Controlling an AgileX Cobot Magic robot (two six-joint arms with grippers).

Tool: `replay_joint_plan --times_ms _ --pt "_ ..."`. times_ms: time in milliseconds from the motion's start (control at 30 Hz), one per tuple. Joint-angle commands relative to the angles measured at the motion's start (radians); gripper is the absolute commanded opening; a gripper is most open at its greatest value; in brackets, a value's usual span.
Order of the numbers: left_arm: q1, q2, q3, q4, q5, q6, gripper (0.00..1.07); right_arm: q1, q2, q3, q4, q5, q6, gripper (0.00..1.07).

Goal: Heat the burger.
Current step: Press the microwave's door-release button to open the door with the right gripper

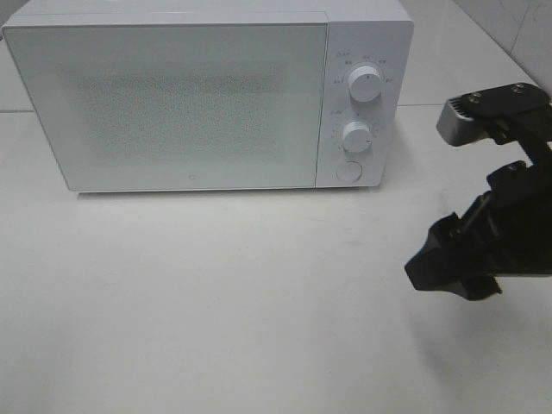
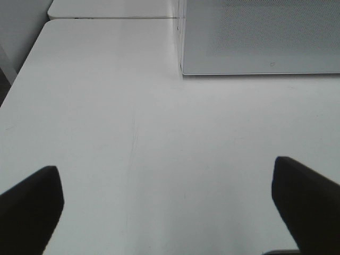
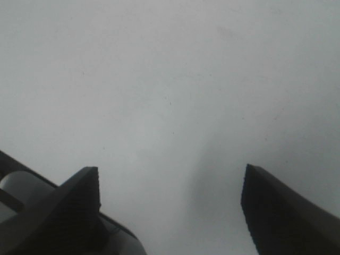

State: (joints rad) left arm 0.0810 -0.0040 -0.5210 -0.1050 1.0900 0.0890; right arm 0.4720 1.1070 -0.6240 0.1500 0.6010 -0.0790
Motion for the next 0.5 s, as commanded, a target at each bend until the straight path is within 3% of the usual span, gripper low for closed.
replay_joint_plan --times_ms 33,500 --pt "0.000 -0.025 0.002 -0.002 -0.016 -0.003 1.00 -0.006 -0.074 -0.006 -0.028 0.108 -0.004 0.73" --pt "0.000 -0.025 0.002 -0.002 -0.016 -0.003 1.00 -0.006 -0.423 -0.006 -0.038 0.437 -0.004 0.73"
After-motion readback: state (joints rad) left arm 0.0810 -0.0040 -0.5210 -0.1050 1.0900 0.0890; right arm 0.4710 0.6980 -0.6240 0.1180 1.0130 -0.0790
